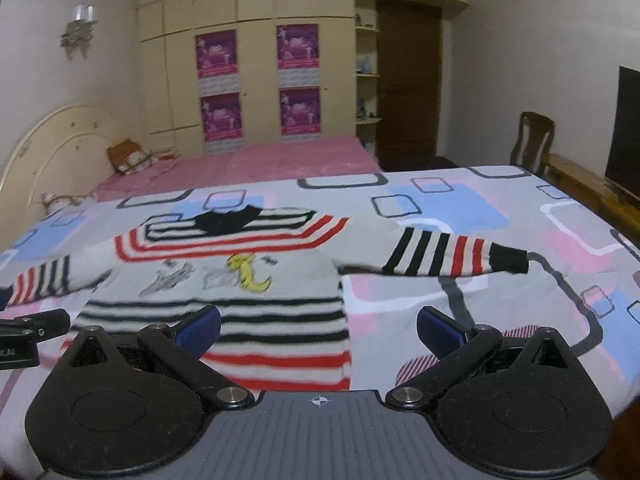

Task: Fold small clothes
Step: 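Move both tools forward over the sweater toward its sleeves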

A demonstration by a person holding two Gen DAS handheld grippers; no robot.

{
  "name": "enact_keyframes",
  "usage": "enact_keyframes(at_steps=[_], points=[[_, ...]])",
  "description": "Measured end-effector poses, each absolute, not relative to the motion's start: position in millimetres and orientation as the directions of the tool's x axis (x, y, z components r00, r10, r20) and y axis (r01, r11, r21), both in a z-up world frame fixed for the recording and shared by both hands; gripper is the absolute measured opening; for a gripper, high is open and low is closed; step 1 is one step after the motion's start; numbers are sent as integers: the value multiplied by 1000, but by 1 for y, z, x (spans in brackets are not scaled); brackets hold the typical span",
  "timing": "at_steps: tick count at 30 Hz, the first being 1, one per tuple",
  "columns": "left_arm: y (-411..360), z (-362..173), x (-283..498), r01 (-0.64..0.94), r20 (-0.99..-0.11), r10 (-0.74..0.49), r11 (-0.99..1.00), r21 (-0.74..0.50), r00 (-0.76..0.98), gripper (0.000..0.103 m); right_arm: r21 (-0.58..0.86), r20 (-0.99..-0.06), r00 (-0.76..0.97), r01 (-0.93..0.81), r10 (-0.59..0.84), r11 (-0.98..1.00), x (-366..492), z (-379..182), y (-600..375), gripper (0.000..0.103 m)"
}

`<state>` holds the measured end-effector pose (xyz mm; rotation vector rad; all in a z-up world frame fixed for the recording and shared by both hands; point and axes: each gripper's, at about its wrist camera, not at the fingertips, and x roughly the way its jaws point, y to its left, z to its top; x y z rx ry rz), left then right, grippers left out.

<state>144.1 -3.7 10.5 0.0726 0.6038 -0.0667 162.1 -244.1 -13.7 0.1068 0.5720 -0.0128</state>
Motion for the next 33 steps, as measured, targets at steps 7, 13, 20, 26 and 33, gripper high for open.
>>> enact_keyframes(at_steps=[7,13,20,26,33], points=[[-4,10,189,136,-566,-95,990,31,819,103,109,-535,844,119,-43,987,203,-13,-253,103],[-8,3,220,151,-588,-98,988,43,803,103,120,-555,828,176,-80,977,228,-17,-268,103],[-26,-9,255,151,-606,-80,986,67,792,103,130,-566,817,215,-106,968,261,-30,-291,103],[-53,-20,292,132,-628,-44,987,93,777,103,138,-568,813,246,-126,959,302,-45,-324,103],[-102,-48,345,163,-689,-64,983,80,722,103,169,-604,781,323,-161,931,346,-79,-394,103]])
